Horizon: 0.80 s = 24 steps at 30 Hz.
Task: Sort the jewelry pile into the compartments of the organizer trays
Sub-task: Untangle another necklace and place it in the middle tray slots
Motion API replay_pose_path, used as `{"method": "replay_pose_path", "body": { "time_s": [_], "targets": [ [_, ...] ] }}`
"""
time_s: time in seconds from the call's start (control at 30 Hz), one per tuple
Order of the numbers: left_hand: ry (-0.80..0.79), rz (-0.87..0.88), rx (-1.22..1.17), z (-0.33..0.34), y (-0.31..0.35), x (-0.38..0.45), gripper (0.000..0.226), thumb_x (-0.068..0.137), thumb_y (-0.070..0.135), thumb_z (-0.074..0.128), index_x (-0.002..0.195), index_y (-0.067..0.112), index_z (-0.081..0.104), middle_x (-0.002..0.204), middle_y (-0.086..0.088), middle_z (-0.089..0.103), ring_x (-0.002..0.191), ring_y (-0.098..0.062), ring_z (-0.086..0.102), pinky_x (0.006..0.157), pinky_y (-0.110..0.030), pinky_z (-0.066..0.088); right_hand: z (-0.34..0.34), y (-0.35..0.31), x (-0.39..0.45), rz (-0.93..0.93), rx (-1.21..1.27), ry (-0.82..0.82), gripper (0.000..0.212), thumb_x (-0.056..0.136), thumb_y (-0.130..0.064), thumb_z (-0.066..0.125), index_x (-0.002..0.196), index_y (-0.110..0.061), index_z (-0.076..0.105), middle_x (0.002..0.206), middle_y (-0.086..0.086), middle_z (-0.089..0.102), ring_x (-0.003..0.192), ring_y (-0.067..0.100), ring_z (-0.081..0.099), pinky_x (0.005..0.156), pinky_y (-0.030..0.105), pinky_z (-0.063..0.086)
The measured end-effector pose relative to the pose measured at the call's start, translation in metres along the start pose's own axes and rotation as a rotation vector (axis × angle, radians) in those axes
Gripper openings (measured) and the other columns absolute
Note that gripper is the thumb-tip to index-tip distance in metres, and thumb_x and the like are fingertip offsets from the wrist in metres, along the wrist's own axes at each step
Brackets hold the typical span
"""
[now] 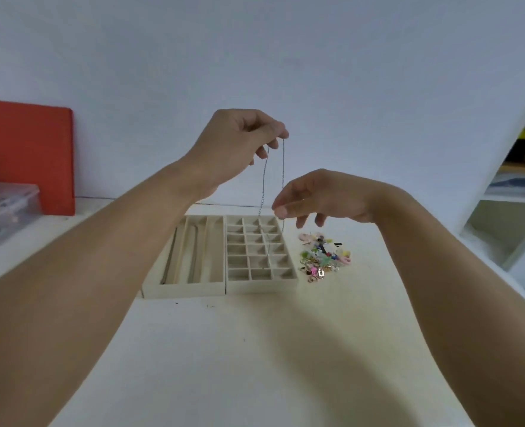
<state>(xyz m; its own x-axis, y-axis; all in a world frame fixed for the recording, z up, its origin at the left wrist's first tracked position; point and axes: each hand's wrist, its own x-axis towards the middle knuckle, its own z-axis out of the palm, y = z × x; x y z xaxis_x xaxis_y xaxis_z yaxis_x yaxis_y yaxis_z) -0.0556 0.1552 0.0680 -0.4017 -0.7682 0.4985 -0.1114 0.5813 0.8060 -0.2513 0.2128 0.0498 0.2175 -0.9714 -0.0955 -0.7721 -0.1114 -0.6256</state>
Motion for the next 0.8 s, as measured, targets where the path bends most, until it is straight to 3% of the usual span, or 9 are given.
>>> {"method": "replay_pose_path", "body": {
  "time_s": [0.13,0.33,0.43,0.67,0.8],
  "targets": [
    [0.001,0.027,0.104,-0.015,0.009,0.003,0.015,0.096,0.024,0.066,0.096,0.016,0.078,0.084,0.01,0.07,0.066,0.003,0.059,0.059,-0.007,0.043,-0.009,-0.027,0.007,-0.061,0.166,0.172,0.02,0.092,-0.037,0.071,0.106,-0.024,0.077,0.103,-0.006,0.076,0.087,0.013,0.07,0.076,0.031,0.048],
    [-0.015,0.025,0.216,-0.037,0.015,0.008,0.013,0.09,0.03,0.073,0.094,0.019,0.078,0.085,0.013,0.071,0.063,0.004,0.058,0.059,-0.005,0.044,-0.008,-0.055,0.016,-0.073,0.348,0.271,0.014,0.088,-0.026,0.078,0.096,-0.014,0.078,0.101,0.0,0.078,0.082,0.012,0.068,0.075,0.029,0.048],
    [-0.023,0.03,0.29,-0.048,0.021,0.009,0.01,0.089,0.032,0.075,0.088,0.023,0.077,0.08,0.014,0.07,0.063,0.005,0.058,0.059,-0.004,0.044,-0.005,-0.065,0.024,-0.077,0.335,0.371,0.024,0.077,-0.028,0.087,0.085,-0.015,0.069,0.087,0.0,0.076,0.075,0.01,0.067,0.071,0.027,0.049],
    [-0.022,0.054,0.394,-0.07,0.032,0.011,0.011,0.088,0.032,0.076,0.084,0.023,0.076,0.072,0.017,0.066,0.058,0.01,0.056,0.051,-0.003,0.038,-0.004,-0.08,0.028,-0.157,0.392,0.338,0.015,0.085,-0.024,0.08,0.096,-0.014,0.079,0.095,0.002,0.079,0.076,0.011,0.069,0.072,0.024,0.051],
    [-0.001,0.055,0.4,-0.077,0.03,0.01,0.012,0.086,0.032,0.078,0.083,0.019,0.076,0.074,0.013,0.068,0.056,0.009,0.055,0.054,-0.004,0.039,-0.005,-0.085,0.029,-0.16,0.418,0.252,0.02,0.088,-0.025,0.077,0.103,-0.012,0.078,0.1,0.003,0.078,0.079,0.011,0.069,0.072,0.023,0.05]
  ]
}}
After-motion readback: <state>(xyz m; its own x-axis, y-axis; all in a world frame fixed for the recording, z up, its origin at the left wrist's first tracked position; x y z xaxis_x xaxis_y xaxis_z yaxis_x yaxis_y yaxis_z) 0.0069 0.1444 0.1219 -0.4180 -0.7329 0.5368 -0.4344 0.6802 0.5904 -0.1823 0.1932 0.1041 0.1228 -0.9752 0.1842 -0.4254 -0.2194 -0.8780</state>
